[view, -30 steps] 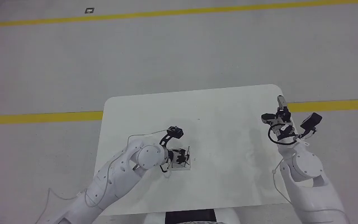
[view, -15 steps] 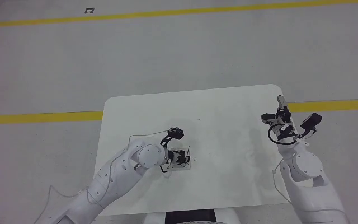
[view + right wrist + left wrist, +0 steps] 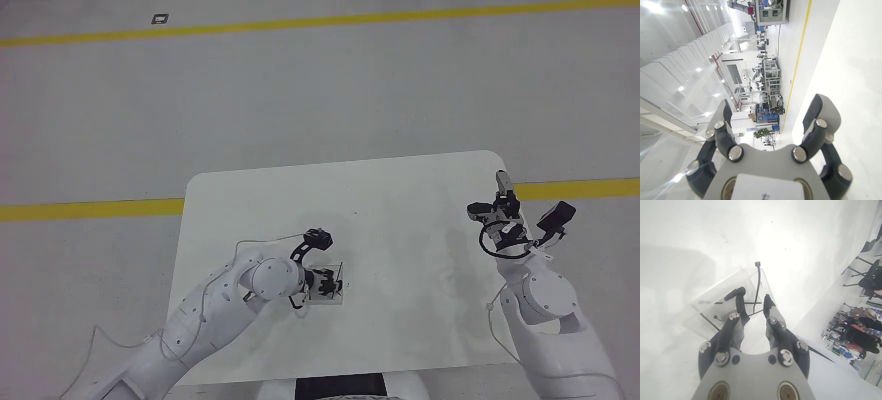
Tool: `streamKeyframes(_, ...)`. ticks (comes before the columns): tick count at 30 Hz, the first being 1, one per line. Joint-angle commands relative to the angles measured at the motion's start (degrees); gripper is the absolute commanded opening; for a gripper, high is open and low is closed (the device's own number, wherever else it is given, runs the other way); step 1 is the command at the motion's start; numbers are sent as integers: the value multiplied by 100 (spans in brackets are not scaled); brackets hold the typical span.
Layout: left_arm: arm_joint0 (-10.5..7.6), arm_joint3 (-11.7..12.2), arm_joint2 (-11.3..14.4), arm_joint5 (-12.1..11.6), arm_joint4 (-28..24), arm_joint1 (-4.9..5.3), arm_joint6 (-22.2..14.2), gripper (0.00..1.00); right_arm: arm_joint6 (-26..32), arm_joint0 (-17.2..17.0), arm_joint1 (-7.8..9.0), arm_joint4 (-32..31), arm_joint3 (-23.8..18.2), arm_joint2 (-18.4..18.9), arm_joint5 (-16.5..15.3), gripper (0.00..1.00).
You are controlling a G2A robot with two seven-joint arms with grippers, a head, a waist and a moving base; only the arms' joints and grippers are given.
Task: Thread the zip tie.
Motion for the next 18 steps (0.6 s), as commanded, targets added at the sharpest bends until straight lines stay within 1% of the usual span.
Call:
streamKeyframes(1, -10, 23, 18, -5, -16, -3, 12, 15, 0, 0, 0, 0, 0, 0, 0, 100)
streamKeyframes(2, -15, 34, 26, -2, -18, -5, 17, 13, 0, 0, 0, 0, 0, 0, 0, 100)
streamKeyframes(5, -34, 53, 54, 9, -17, -9, 28, 13, 0, 0, 0, 0, 0, 0, 0, 100)
streamKeyframes(11, -71, 72, 106, 28, -27, -19, 48, 16, 0, 0, 0, 0, 0, 0, 0, 100)
streamKeyframes(18, -118, 103, 154, 32, -50, -26, 43, 15, 0, 0, 0, 0, 0, 0, 0, 100)
